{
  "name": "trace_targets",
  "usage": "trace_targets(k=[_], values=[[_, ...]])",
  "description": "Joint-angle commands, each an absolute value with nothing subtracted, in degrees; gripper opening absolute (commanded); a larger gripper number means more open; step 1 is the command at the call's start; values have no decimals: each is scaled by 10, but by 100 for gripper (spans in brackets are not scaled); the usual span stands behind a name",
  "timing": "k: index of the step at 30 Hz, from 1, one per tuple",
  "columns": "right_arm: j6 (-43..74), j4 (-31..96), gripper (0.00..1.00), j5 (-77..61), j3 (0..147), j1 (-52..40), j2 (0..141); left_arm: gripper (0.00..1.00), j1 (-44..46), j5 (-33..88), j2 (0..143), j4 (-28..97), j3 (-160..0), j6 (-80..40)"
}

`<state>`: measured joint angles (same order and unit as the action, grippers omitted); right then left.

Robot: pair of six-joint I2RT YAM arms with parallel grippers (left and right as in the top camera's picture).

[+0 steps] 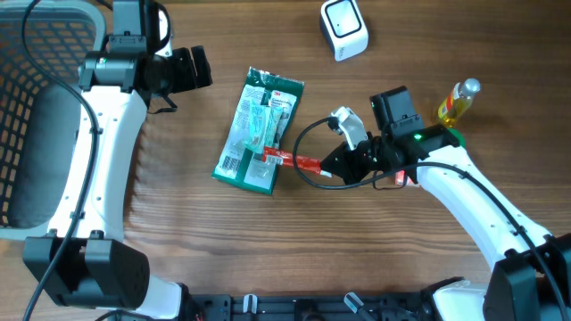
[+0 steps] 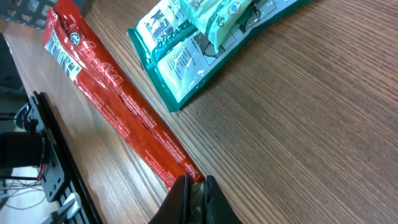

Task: Scan the item barcode
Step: 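Lift the red snack stick and carry it up to the white scanner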

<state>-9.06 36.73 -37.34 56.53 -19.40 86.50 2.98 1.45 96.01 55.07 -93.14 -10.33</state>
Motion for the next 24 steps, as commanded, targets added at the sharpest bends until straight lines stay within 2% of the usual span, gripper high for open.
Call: trace_targets(k=[1,20,24], values=[[-90,369,4,-375,576,-194,858,100,28,19,964,549,-932,-98],[-90,355,4,-340,576,-194,858,100,28,19,964,549,-932,-98],[-53,309,4,-264,582,-194,858,100,28,19,964,549,-932,-98]])
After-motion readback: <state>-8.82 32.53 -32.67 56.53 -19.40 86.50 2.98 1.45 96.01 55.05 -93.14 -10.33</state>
